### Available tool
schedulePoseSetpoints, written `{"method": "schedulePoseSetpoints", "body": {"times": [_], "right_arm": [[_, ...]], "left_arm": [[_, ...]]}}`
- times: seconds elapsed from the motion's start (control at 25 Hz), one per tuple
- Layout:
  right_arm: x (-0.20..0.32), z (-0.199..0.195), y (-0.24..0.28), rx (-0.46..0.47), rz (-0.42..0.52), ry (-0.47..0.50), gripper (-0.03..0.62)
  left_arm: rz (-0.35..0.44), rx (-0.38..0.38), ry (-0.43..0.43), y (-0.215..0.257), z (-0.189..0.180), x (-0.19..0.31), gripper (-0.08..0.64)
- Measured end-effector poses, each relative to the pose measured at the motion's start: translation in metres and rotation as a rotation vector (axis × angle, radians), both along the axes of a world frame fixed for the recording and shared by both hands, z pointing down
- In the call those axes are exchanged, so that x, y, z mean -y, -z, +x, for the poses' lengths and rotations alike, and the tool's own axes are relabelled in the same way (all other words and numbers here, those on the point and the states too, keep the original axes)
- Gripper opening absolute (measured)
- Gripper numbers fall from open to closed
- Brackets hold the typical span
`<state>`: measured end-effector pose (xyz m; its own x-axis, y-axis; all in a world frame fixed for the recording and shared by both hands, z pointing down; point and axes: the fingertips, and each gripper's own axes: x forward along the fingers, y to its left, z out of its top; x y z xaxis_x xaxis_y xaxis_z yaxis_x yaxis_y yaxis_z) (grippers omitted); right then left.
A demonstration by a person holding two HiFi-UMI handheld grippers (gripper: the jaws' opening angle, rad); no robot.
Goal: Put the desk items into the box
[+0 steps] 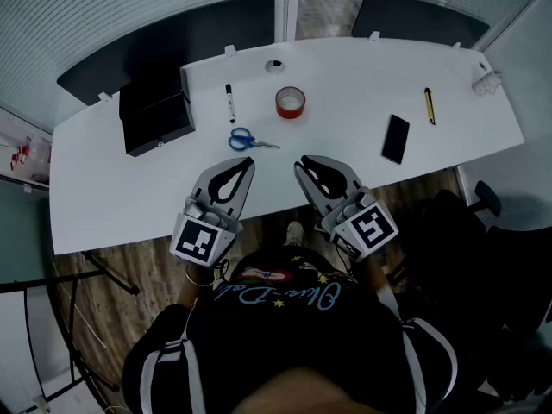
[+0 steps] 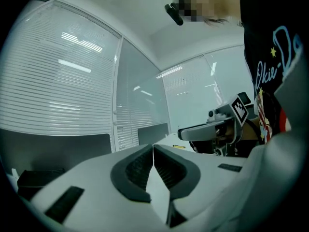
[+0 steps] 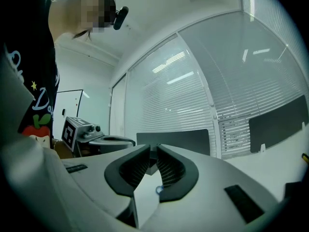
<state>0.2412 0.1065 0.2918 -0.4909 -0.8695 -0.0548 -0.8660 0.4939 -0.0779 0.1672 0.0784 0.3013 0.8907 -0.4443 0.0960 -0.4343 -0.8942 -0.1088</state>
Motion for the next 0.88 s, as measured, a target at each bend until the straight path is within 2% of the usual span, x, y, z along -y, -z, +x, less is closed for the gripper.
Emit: {"method": "schedulePoseSetpoints", "body": {"times": [0.48,0.68,0.88], "right_arm": [[0.042,0.033,-0.010,-0.014,-0.041,0.057,0.049],[0.051,0.038,-0.021,-0.052,-0.087,0.104,0.058],[0.058,0.044,-0.032,-0.093,-0.092,0.111,0.058]], "left_arm": [[-0.005,0.022,0.069,-0.005,0.030,0.034,-0.005],[-0.020,0.031,0.103,-0.010,0.038,0.040,-0.005],[-0.024,0.036,0.130,-0.015,0.041,0.040,-0.005]]}}
